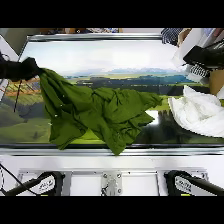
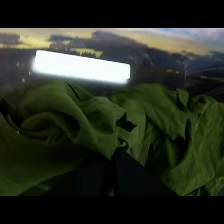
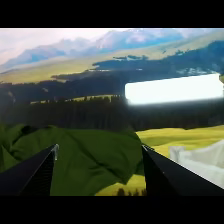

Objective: Fold the clothes and pants, and hang the long-sleeved shirts on hangers.

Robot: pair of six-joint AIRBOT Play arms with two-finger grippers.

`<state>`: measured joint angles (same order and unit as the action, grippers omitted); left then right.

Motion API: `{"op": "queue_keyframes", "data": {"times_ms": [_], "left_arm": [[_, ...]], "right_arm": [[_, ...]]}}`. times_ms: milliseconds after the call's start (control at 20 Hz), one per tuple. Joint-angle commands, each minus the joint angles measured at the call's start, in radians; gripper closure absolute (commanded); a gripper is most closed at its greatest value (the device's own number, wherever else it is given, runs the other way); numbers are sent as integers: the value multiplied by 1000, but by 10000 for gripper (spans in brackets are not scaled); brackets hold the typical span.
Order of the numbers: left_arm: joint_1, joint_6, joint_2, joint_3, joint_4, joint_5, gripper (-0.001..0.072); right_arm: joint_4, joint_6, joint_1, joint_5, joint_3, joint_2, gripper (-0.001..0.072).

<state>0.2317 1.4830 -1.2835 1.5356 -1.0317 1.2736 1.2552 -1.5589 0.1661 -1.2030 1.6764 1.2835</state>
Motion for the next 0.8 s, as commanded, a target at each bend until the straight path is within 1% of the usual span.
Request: {"op": "queue_keyframes", "data": {"times_ms": [0, 100, 150, 200, 350, 450, 600, 750], "left_arm": [[1, -2, -91, -132, 3, -19, 696], [1, -2, -93, -181, 3, -51, 696], [1, -2, -93, -193, 3, -62, 696], [1, -3, -93, -200, 3, -71, 696], [0, -3, -93, -198, 3, -74, 696], [0, -2, -93, -198, 3, -74, 696], [0, -2, -93, -198, 3, -74, 697], [0, -2, -93, -198, 3, -78, 696]], "right_arm": [[0, 69, -2, -83, -61, -21, 137], [1, 78, -4, -122, -226, -114, 136], [0, 76, -5, -121, -347, -171, 137], [0, 47, -12, -113, -477, -226, 137], [-24, -40, -70, -1, -865, -357, 136], [-116, -55, -141, 105, -1063, -387, 136], [-305, -54, -280, 292, -1233, -368, 137], [-377, -54, -441, 440, -1251, -302, 137]]}}
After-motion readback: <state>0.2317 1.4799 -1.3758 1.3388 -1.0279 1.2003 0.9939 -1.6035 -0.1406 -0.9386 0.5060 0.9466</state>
